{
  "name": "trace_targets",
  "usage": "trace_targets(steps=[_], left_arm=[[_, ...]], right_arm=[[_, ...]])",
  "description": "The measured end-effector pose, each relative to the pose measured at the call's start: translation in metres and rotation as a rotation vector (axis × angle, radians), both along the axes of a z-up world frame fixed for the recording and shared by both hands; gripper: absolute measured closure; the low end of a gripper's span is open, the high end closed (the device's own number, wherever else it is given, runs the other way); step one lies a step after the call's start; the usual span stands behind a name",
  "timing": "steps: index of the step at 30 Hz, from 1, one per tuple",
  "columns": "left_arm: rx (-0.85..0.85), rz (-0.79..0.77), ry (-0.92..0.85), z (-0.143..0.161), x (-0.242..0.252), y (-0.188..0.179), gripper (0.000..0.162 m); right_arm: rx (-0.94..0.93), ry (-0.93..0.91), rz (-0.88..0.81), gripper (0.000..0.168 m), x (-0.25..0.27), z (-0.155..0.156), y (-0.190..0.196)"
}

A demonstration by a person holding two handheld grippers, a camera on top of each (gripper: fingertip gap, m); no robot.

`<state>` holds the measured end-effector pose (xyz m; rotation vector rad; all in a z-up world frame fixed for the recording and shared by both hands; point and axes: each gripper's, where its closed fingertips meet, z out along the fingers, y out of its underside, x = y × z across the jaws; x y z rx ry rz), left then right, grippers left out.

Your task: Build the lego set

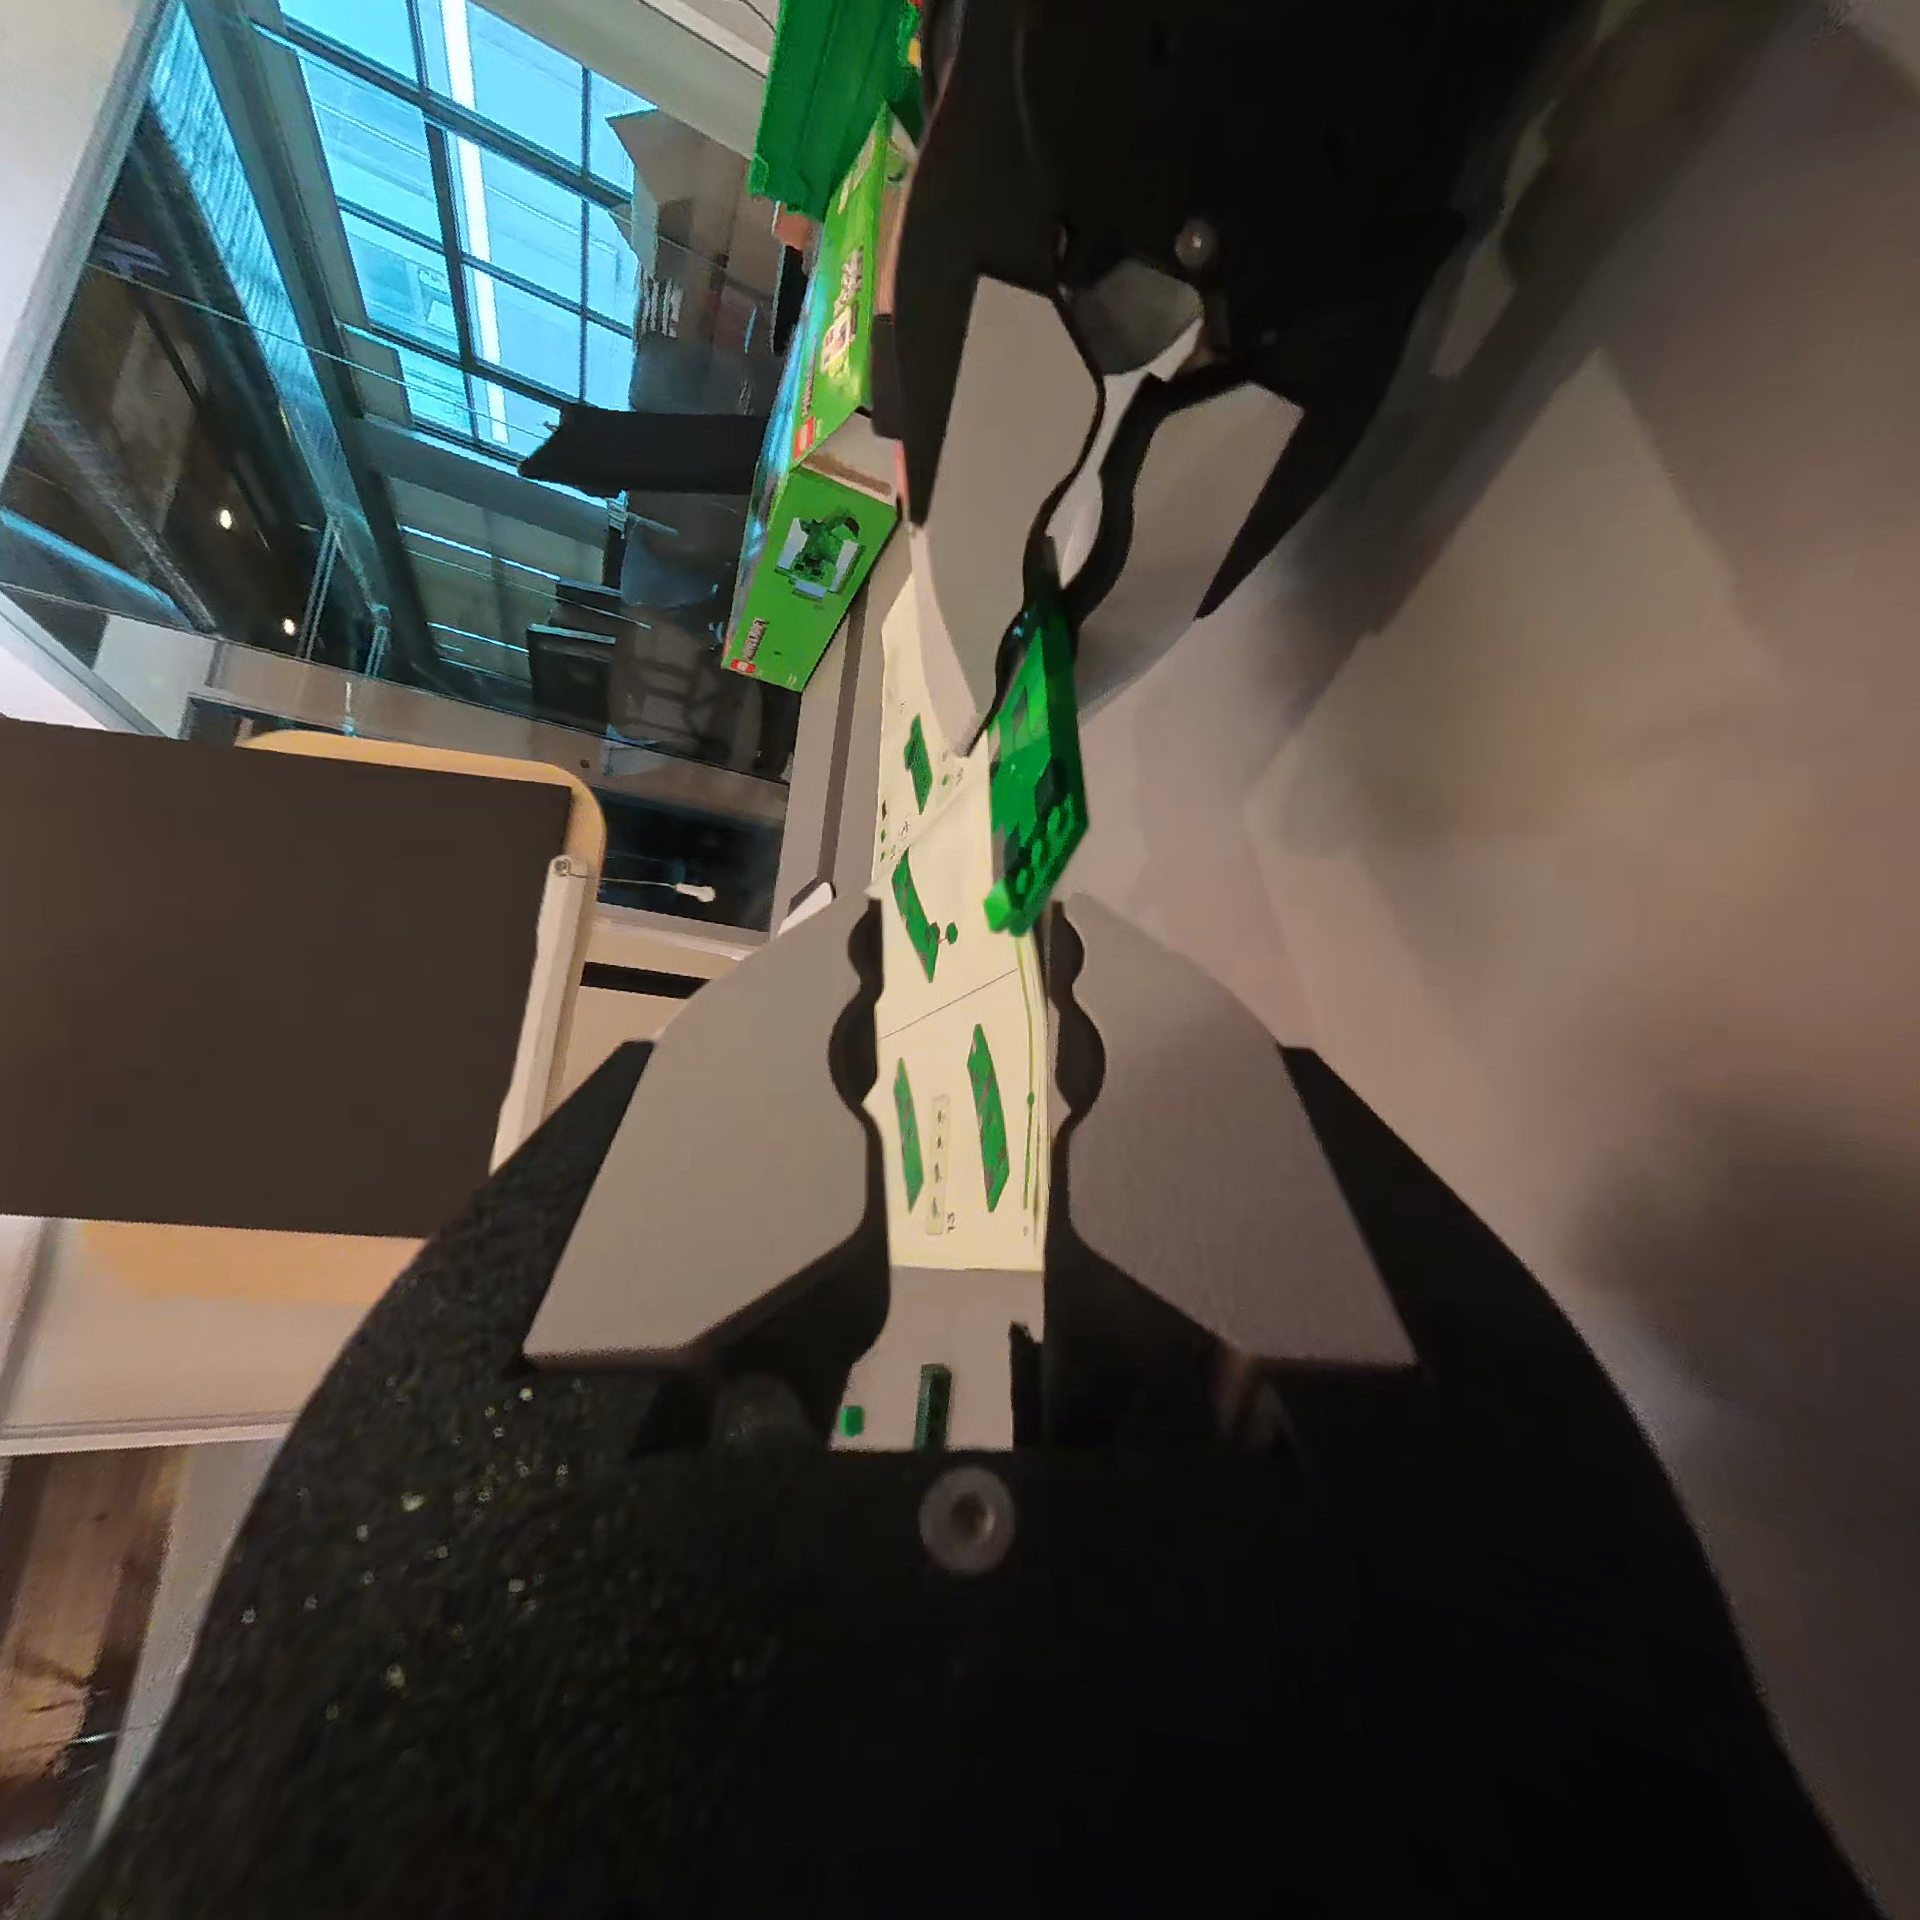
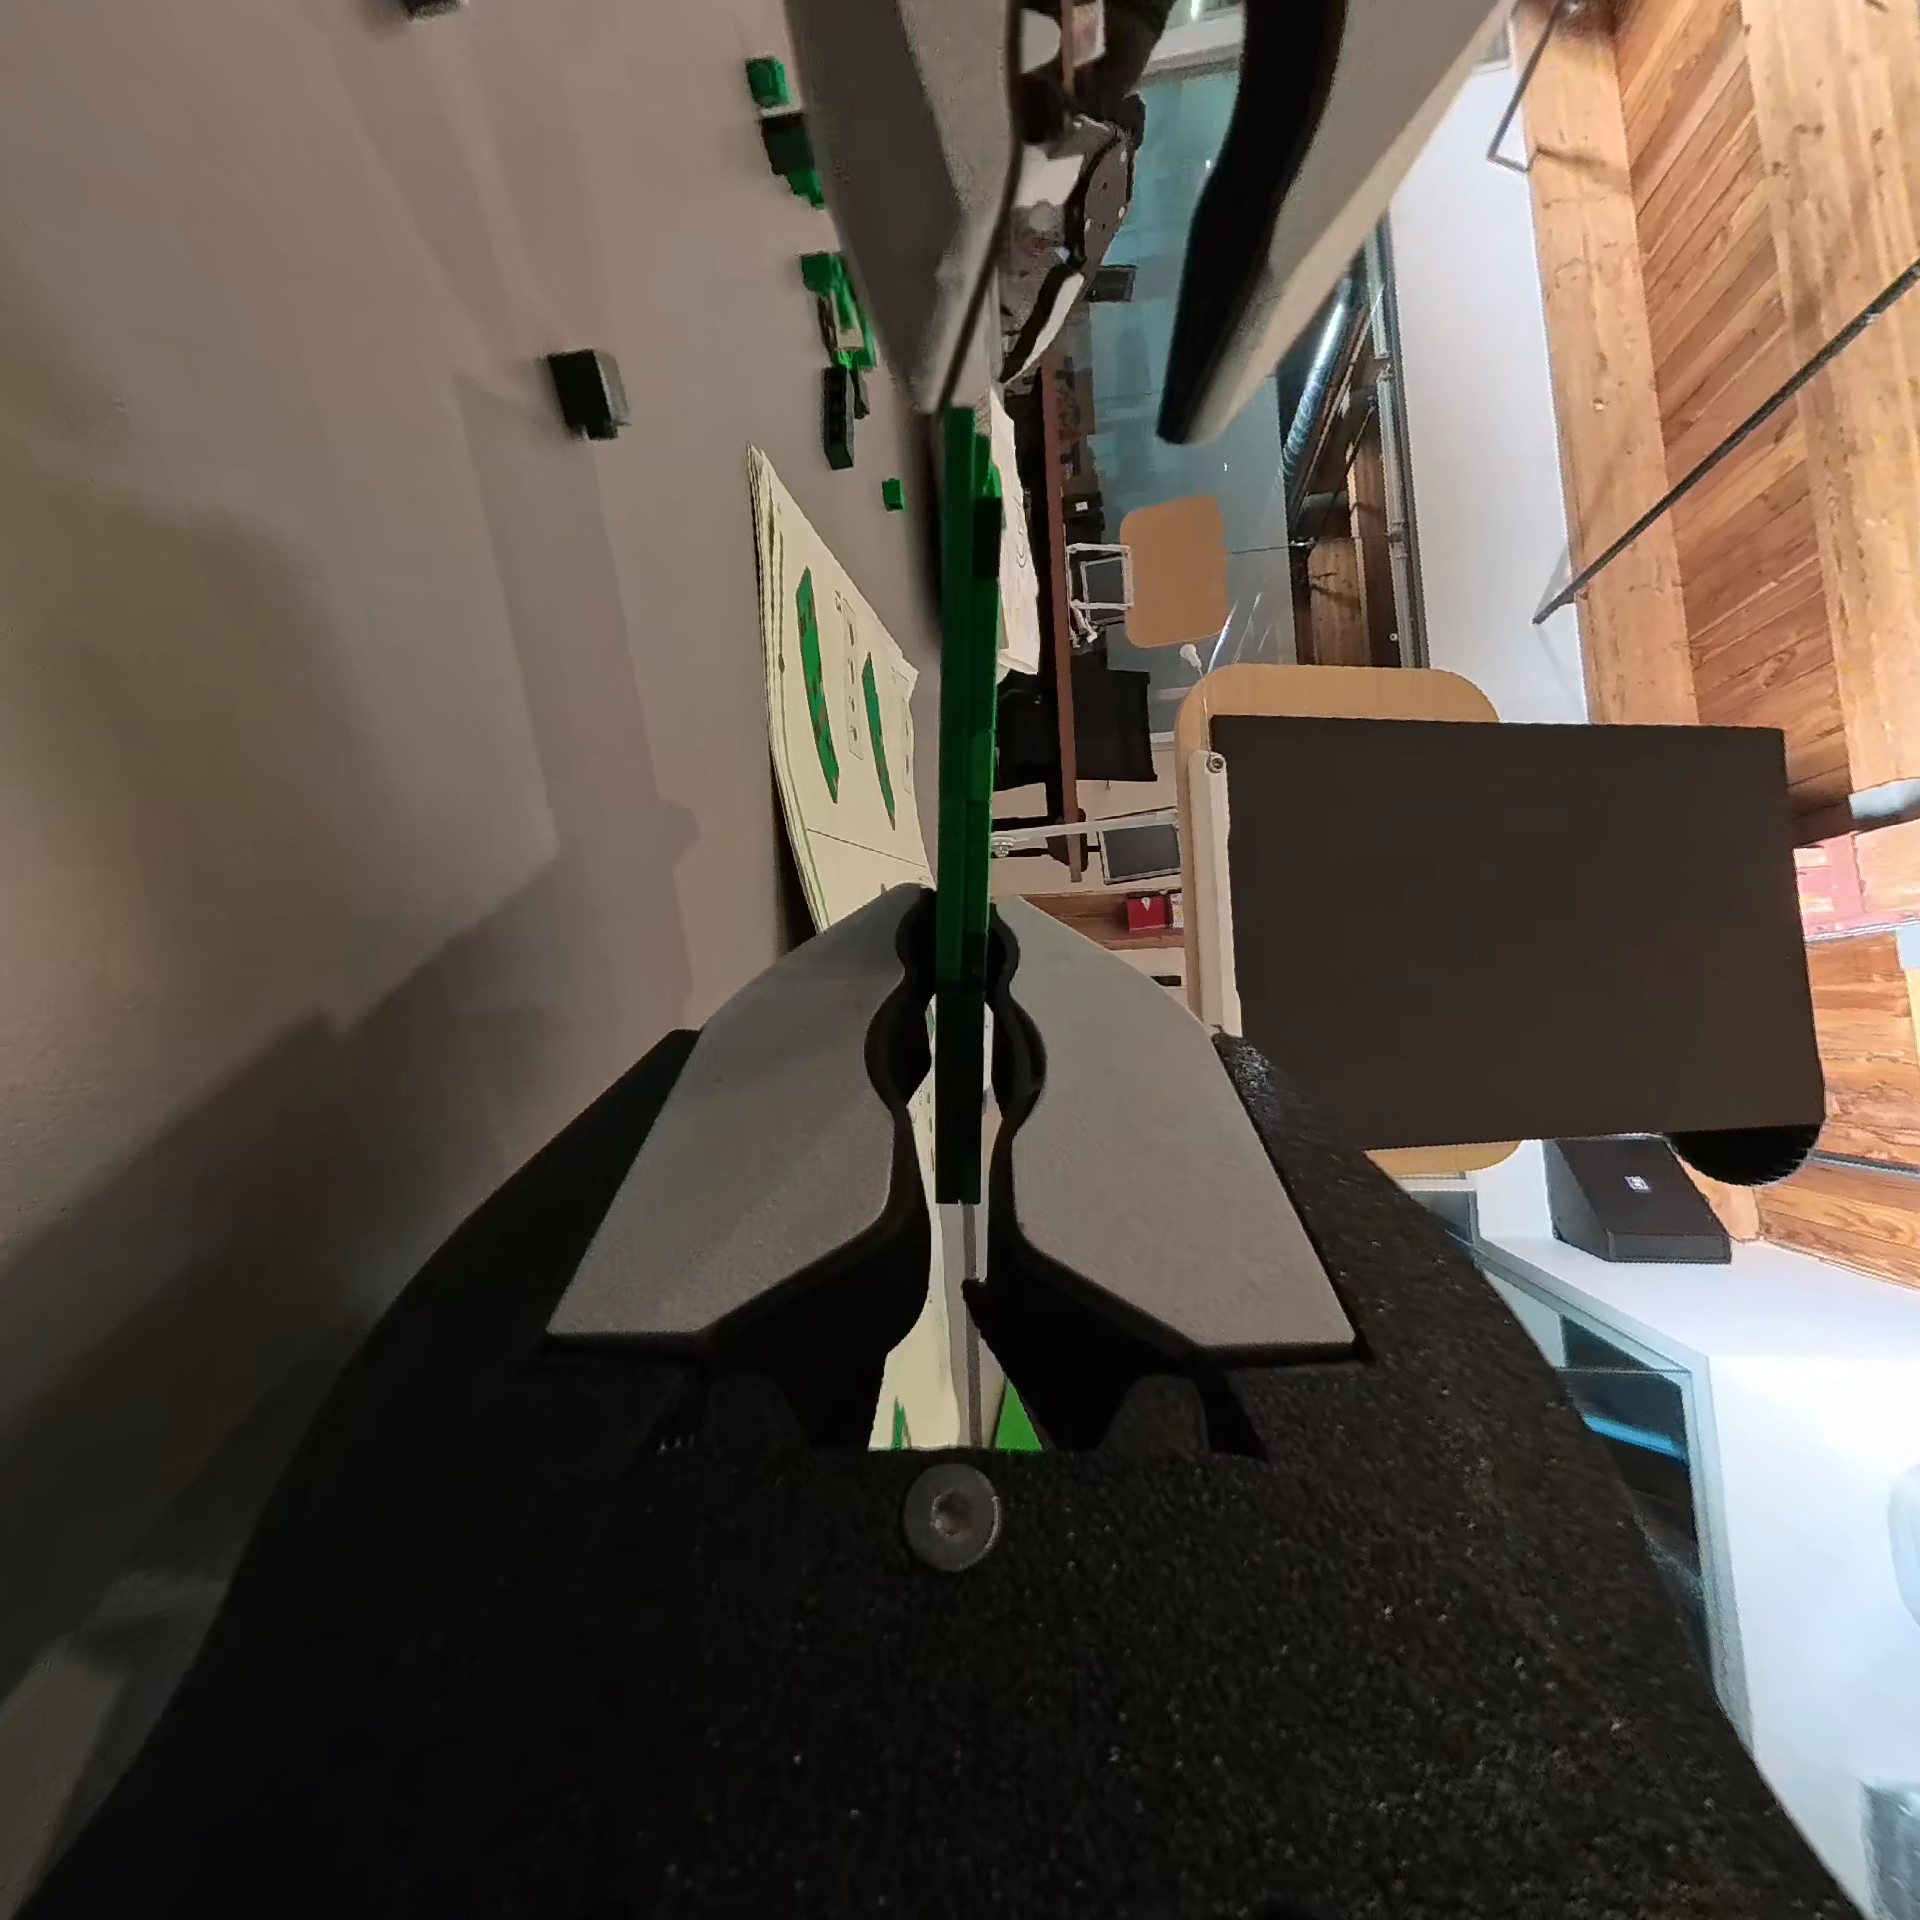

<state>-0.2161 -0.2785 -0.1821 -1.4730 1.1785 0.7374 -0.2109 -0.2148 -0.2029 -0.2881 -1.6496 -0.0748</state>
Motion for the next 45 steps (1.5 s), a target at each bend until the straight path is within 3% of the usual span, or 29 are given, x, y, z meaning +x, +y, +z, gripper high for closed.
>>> trace_targets(steps=[26,35,45], left_arm=[[0.014,-0.033,0.135,-0.012,0.005,0.003,0.155],[-0.095,-0.121,0.183,-0.024,0.01,-0.002,0.156],[-0.245,-0.212,-0.112,-0.013,0.018,-0.008,0.157]], right_arm=[[-0.015,-0.018,0.023,0.162,0.002,-0.002,-0.003],[0.034,-0.058,0.04,0.162,0.002,-0.01,-0.006],[-0.047,-0.05,0.089,0.162,0.004,-0.007,-0.012]])
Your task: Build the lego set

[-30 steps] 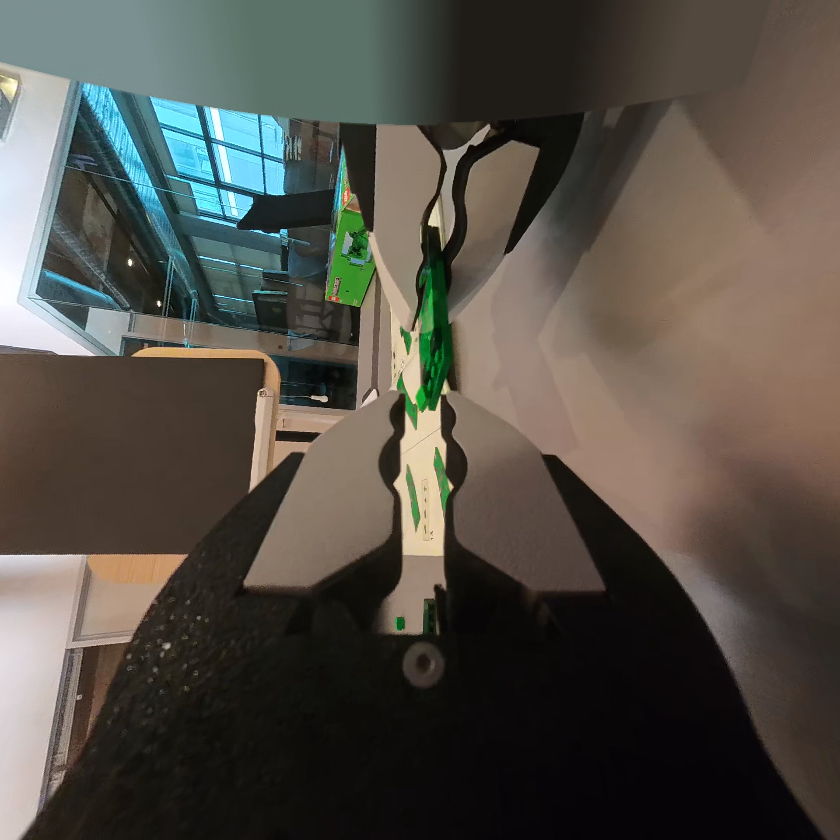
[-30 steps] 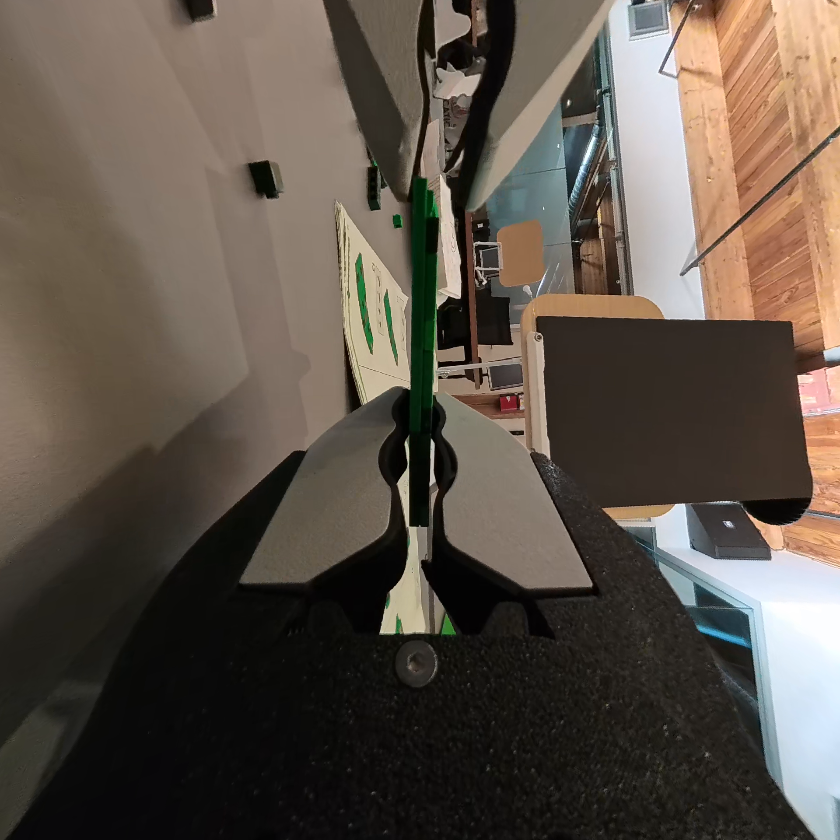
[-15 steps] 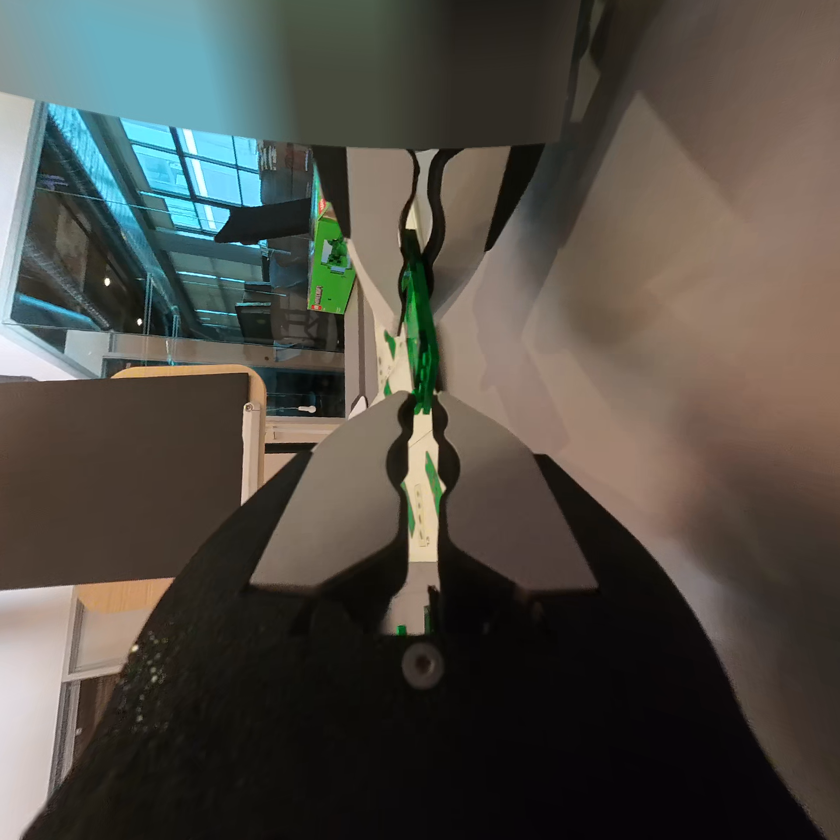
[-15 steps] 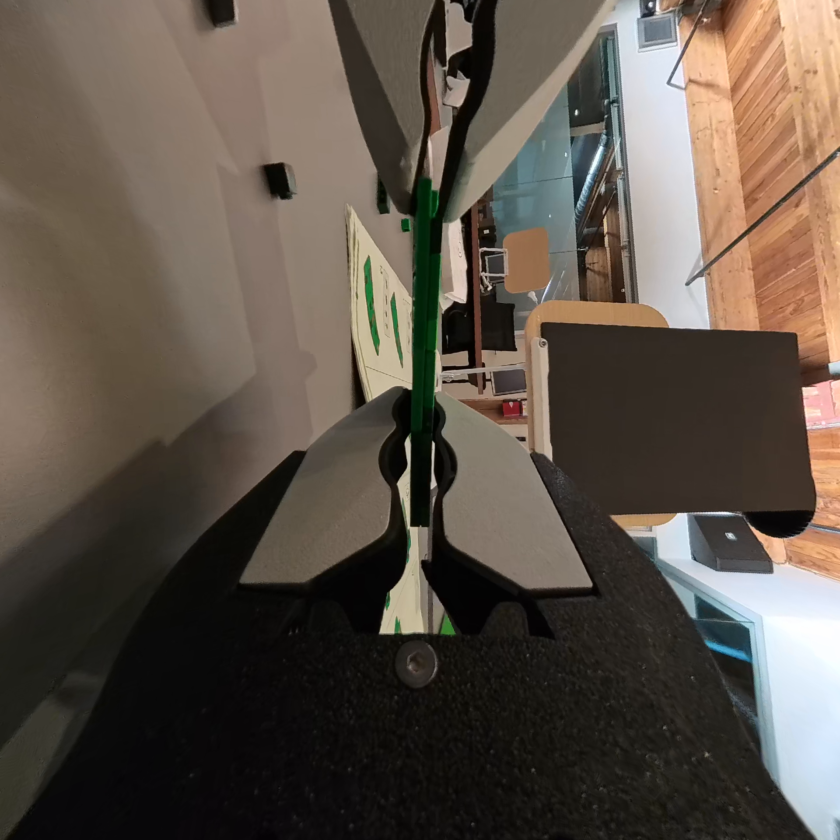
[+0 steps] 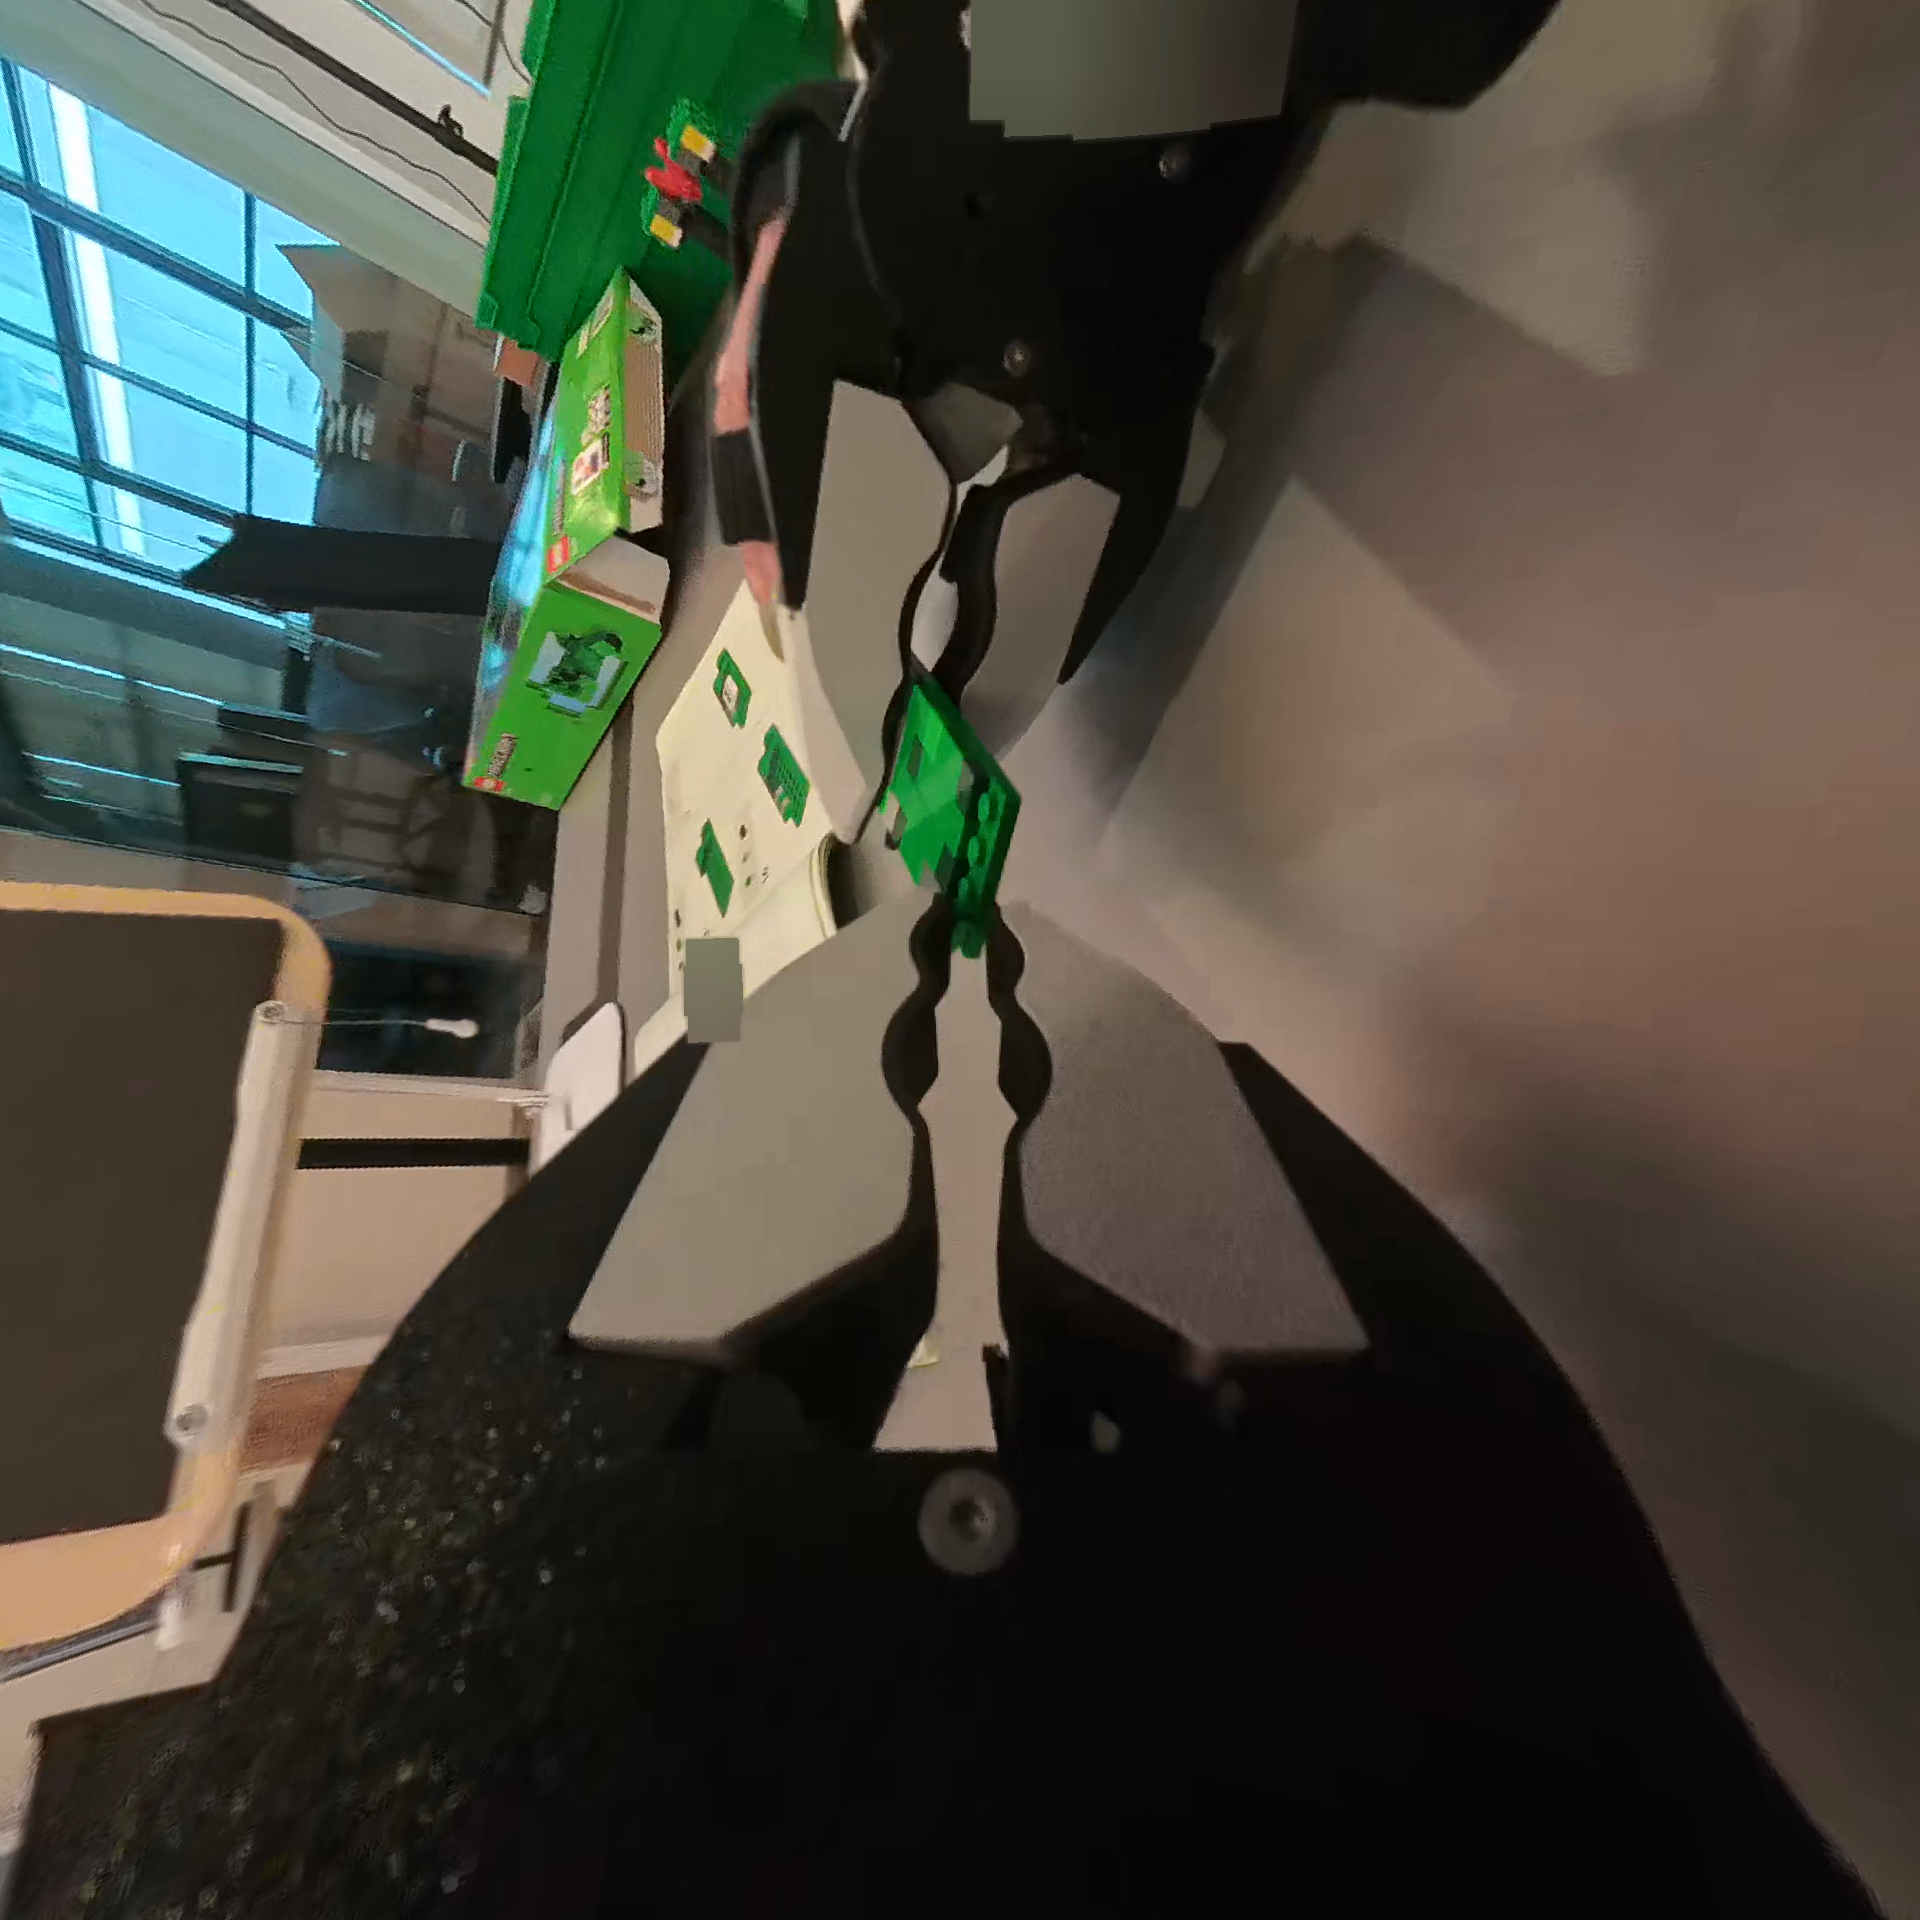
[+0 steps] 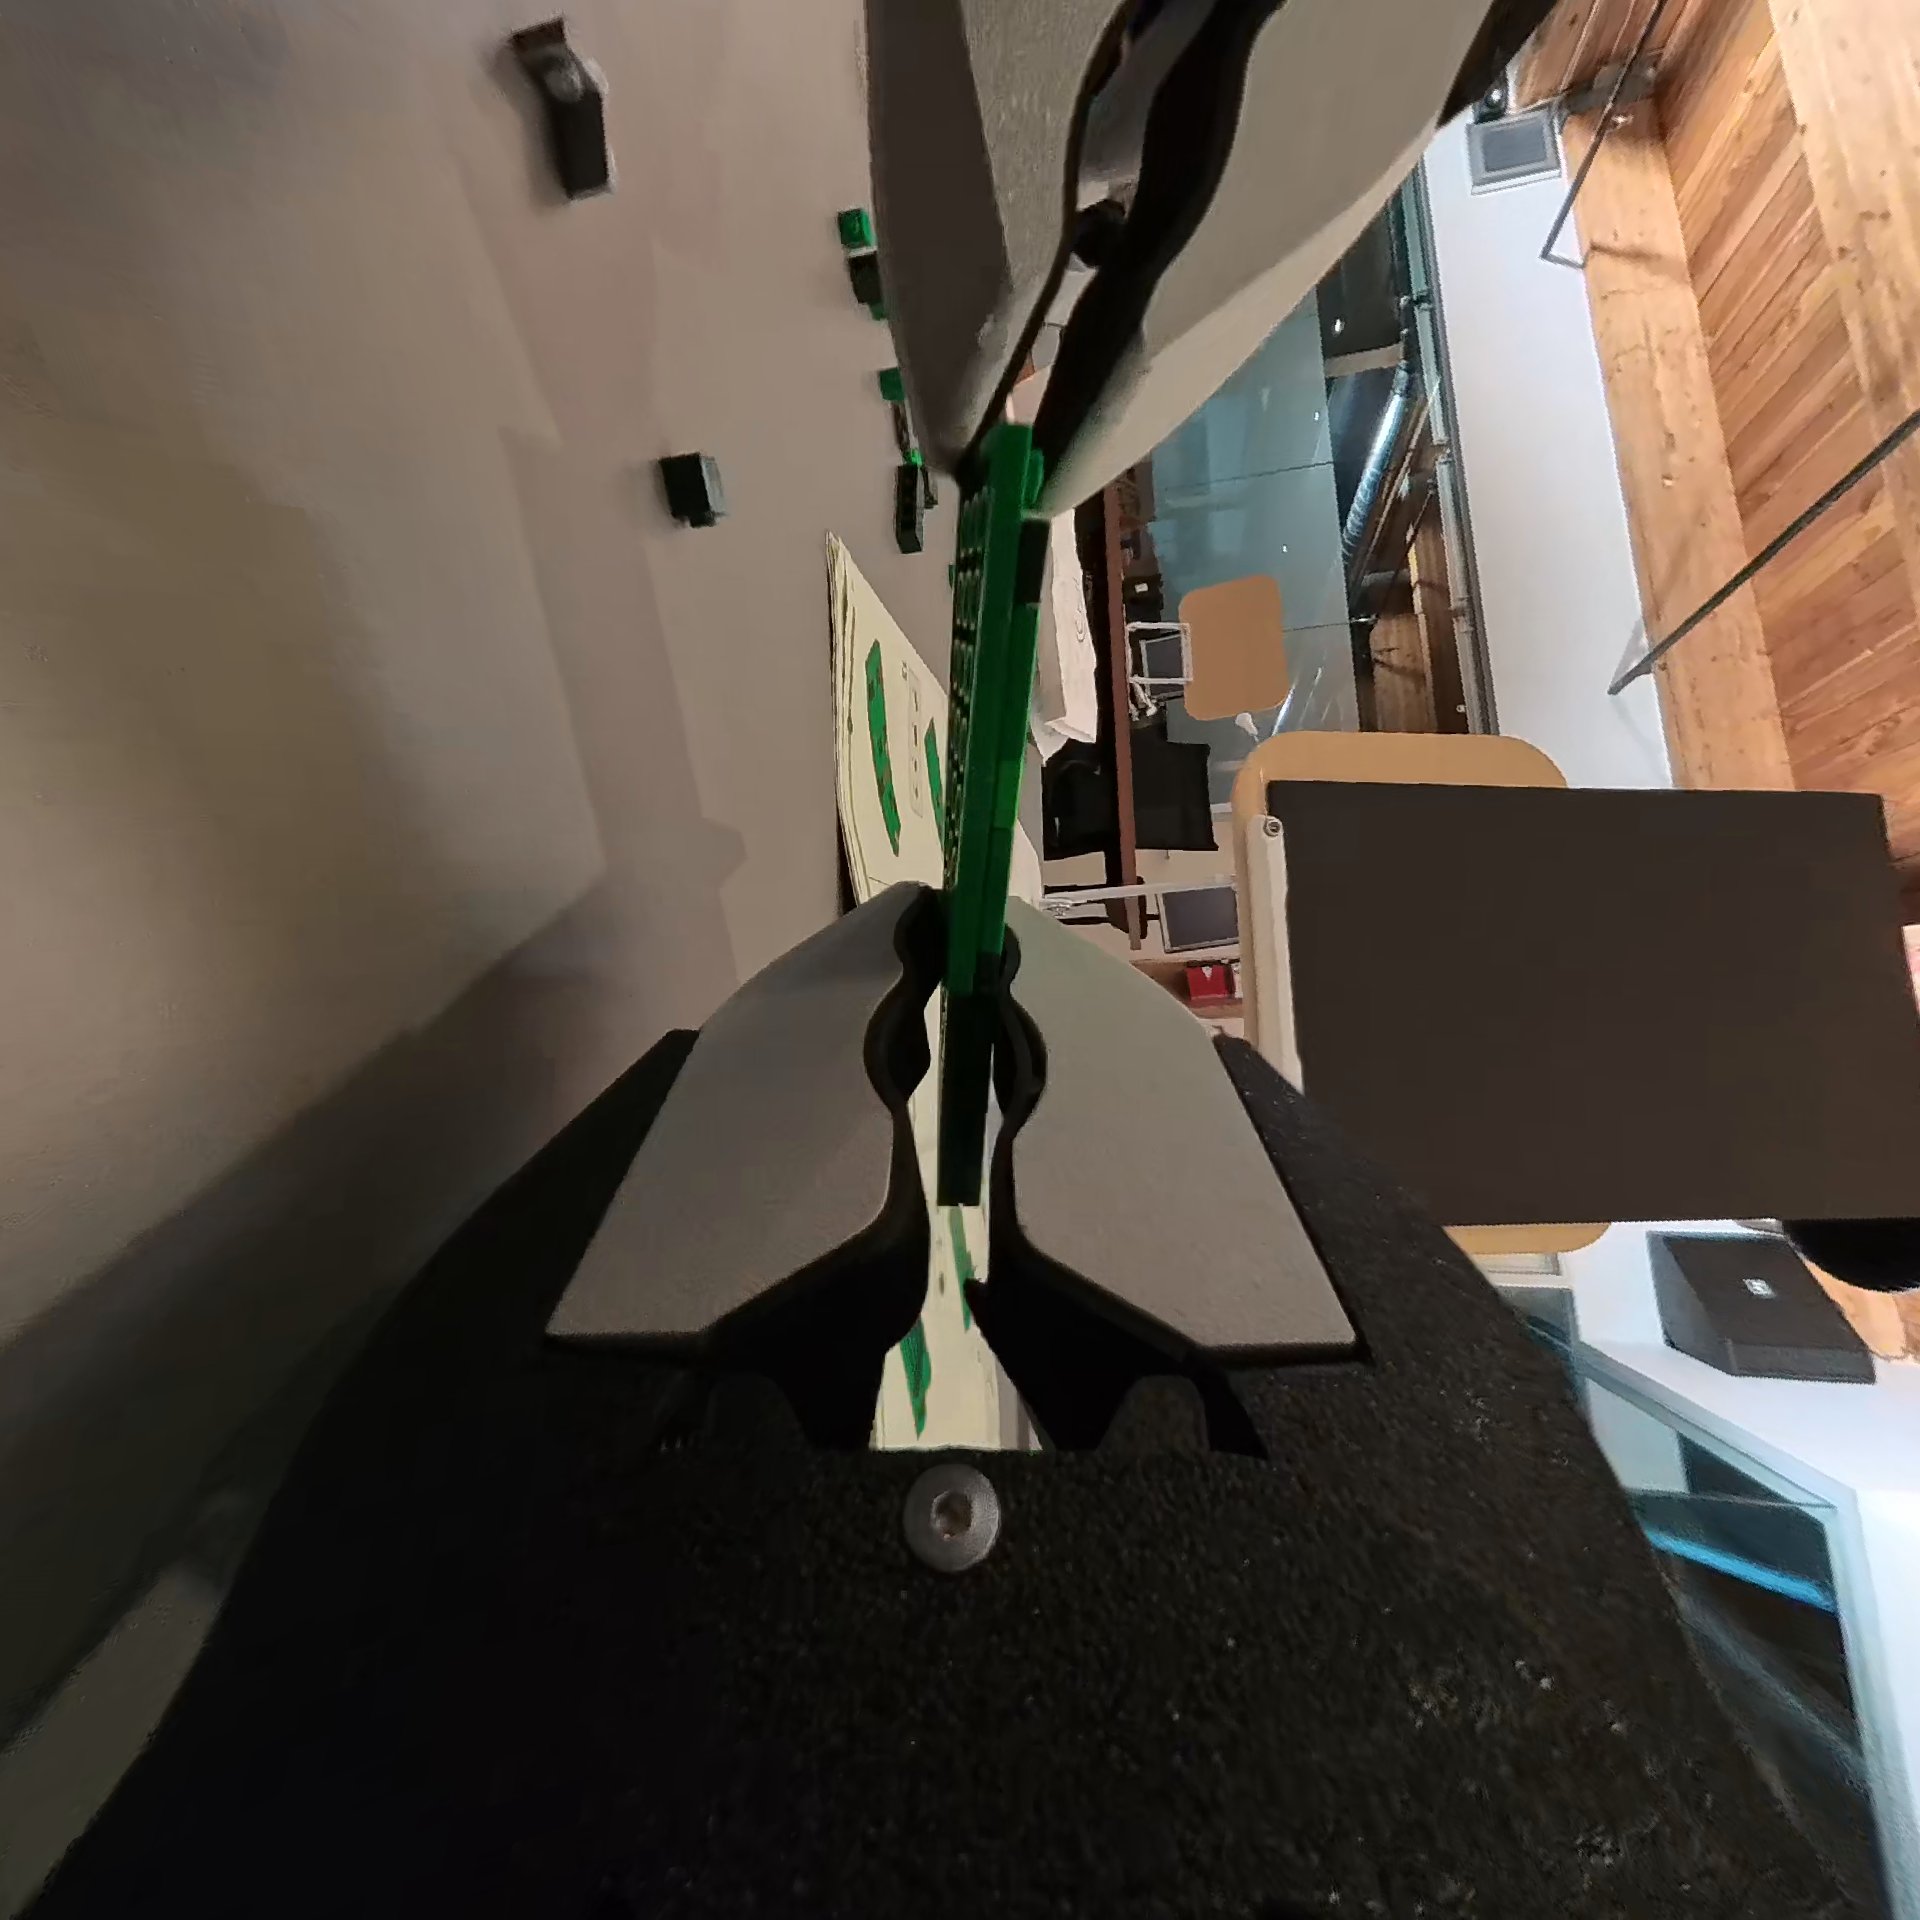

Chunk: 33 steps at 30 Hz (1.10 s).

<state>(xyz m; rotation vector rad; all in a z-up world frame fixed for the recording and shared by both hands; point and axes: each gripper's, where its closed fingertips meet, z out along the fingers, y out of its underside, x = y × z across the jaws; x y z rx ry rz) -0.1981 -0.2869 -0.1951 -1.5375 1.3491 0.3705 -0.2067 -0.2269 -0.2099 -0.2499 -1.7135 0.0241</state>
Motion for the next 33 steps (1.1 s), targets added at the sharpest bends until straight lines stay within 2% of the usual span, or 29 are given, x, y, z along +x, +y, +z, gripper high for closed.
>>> trace_targets(steps=[6,13,17,24,33], left_arm=[[-0.041,-0.006,-0.074,-0.001,0.004,0.0,0.154],[0.014,0.015,-0.068,0.002,0.004,0.004,0.152],[0.051,0.05,-0.059,0.006,-0.001,0.008,0.142],[0.101,0.039,0.016,0.007,-0.001,0.009,0.152],[0.081,0.068,0.022,0.008,-0.002,0.012,0.154]], right_arm=[[-0.034,-0.007,0.006,0.162,0.001,-0.001,0.001],[-0.064,-0.009,-0.001,0.162,0.0,0.0,0.003],[-0.099,-0.012,0.006,0.162,0.0,0.0,0.002],[-0.14,-0.01,0.009,0.162,0.001,0.002,0.002],[-0.145,-0.014,-0.002,0.162,0.001,0.001,0.004]])
